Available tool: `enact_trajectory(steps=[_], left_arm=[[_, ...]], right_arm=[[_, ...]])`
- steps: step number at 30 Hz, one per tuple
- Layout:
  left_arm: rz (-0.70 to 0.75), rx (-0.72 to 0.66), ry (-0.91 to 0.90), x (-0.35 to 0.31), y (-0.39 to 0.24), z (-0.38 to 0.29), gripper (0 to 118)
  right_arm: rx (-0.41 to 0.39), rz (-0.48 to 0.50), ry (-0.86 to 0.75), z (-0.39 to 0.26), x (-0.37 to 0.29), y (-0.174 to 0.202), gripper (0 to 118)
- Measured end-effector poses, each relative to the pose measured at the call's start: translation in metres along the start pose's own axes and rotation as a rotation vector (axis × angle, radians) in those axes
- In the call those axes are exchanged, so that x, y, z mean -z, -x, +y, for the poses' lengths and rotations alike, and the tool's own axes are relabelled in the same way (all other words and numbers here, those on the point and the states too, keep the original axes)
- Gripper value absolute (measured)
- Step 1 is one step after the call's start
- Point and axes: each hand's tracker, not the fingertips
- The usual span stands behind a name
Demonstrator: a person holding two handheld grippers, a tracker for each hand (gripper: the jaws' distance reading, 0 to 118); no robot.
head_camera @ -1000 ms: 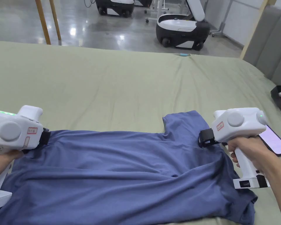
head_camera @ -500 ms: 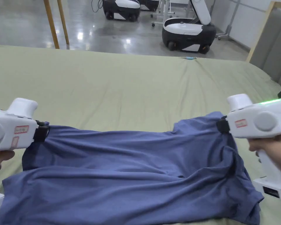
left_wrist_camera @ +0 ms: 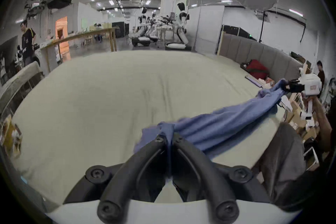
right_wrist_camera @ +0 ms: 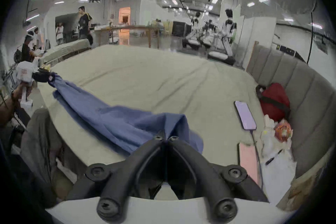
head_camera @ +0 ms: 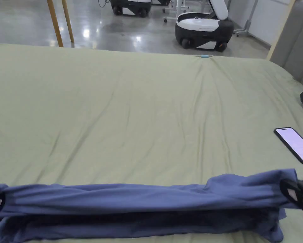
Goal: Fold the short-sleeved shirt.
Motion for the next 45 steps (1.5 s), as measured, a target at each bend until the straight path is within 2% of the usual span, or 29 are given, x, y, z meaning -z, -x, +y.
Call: enact_trajectory(steps=[2, 4, 7, 8, 11, 14, 15, 16, 17, 18, 19, 22, 25, 26, 27, 28, 29, 30, 32, 33, 36, 37, 38, 40, 41, 42, 43, 45], left_arm=[[-0.013, 0.015, 0.068, 0.008, -0.001, -0.012, 1], [0.005, 0.061, 0.125, 0.021, -0.002, -0.022, 1], [0.019, 0.068, 0.195, 0.04, 0.0, -0.034, 0], [0.03, 0.064, 0.2, 0.046, 0.0, -0.037, 1], [0.024, 0.011, 0.181, 0.051, 0.004, -0.034, 1], [0.03, 0.022, 0.179, 0.054, 0.001, -0.033, 2], [0.031, 0.028, 0.177, 0.053, 0.001, -0.033, 8], [0.026, 0.026, 0.176, 0.05, 0.001, -0.032, 19], [0.014, 0.012, 0.167, 0.045, 0.001, -0.029, 48], [0.024, 0.003, 0.145, 0.037, 0.0, -0.026, 101], [0.047, 0.008, 0.144, 0.031, -0.001, -0.024, 118], [0.052, 0.001, 0.019, -0.015, -0.003, -0.012, 115], [0.098, -0.013, -0.1, -0.065, -0.015, -0.007, 113], [0.1, -0.013, -0.143, -0.081, -0.019, -0.009, 107], [0.11, -0.031, -0.165, -0.095, -0.021, -0.012, 82], [0.106, -0.058, -0.176, -0.104, -0.023, -0.015, 48], [0.107, -0.087, -0.196, -0.113, -0.025, -0.02, 6], [0.12, -0.107, -0.197, -0.117, -0.025, -0.024, 0], [0.165, -0.11, -0.201, -0.119, -0.023, -0.033, 0], [0.137, -0.117, -0.183, -0.12, -0.022, -0.036, 0], [0.116, -0.165, -0.114, -0.106, -0.006, -0.025, 0], [0.066, -0.207, -0.093, -0.097, 0.002, -0.022, 4], [-0.008, -0.256, -0.063, -0.085, 0.015, -0.018, 16], [-0.105, -0.372, -0.07, -0.064, 0.037, -0.018, 30], [-0.175, -0.438, -0.016, -0.051, 0.051, -0.018, 40], [-0.244, -0.497, 0.049, -0.035, 0.062, -0.019, 90], [-0.281, -0.53, 0.099, -0.02, 0.069, -0.022, 113], [-0.418, -0.584, 0.104, 0.005, 0.082, -0.029, 116]], right_arm=[[0.011, 0.009, 0.095, -0.016, 0.015, 0.0, 2], [-0.013, 0.005, 0.191, -0.031, 0.034, 0.002, 2], [-0.086, -0.044, 0.334, -0.046, 0.063, 0.008, 2], [-0.099, -0.065, 0.332, -0.049, 0.07, 0.01, 2], [-0.042, -0.07, 0.303, -0.05, 0.077, 0.002, 2], [-0.052, -0.069, 0.31, -0.049, 0.074, 0.002, 3], [-0.055, -0.067, 0.302, -0.049, 0.072, 0.0, 13], [-0.061, -0.07, 0.273, -0.05, 0.067, -0.001, 32], [-0.075, -0.138, 0.236, -0.05, 0.056, 0.0, 59], [-0.078, -0.189, 0.222, -0.049, 0.044, -0.001, 104], [-0.047, -0.188, 0.211, -0.046, 0.03, -0.004, 114], [0.108, -0.174, 0.002, -0.026, -0.039, 0.006, 113], [0.159, -0.206, -0.199, -0.014, -0.098, 0.031, 112], [0.173, -0.228, -0.235, -0.014, -0.113, 0.04, 108], [0.193, -0.237, -0.253, -0.016, -0.12, 0.047, 84], [0.2, -0.223, -0.267, -0.018, -0.124, 0.052, 45], [0.208, -0.21, -0.281, -0.02, -0.128, 0.057, 7], [0.216, -0.2, -0.273, -0.02, -0.124, 0.064, 1], [0.225, -0.196, -0.254, -0.021, -0.121, 0.067, 1], [0.217, -0.156, -0.244, -0.021, -0.12, 0.067, 1], [0.203, -0.148, -0.246, -0.014, -0.118, 0.07, 1], [0.197, -0.146, -0.253, -0.013, -0.118, 0.071, 1], [0.195, -0.135, -0.26, -0.01, -0.117, 0.072, 1], [0.192, -0.115, -0.26, -0.007, -0.115, 0.073, 1], [0.183, -0.111, -0.259, -0.006, -0.113, 0.075, 1], [0.179, -0.107, -0.256, -0.002, -0.111, 0.078, 1], [0.175, -0.101, -0.249, -0.002, -0.11, 0.079, 1], [0.17, -0.097, -0.241, -0.002, -0.106, 0.081, 1]])
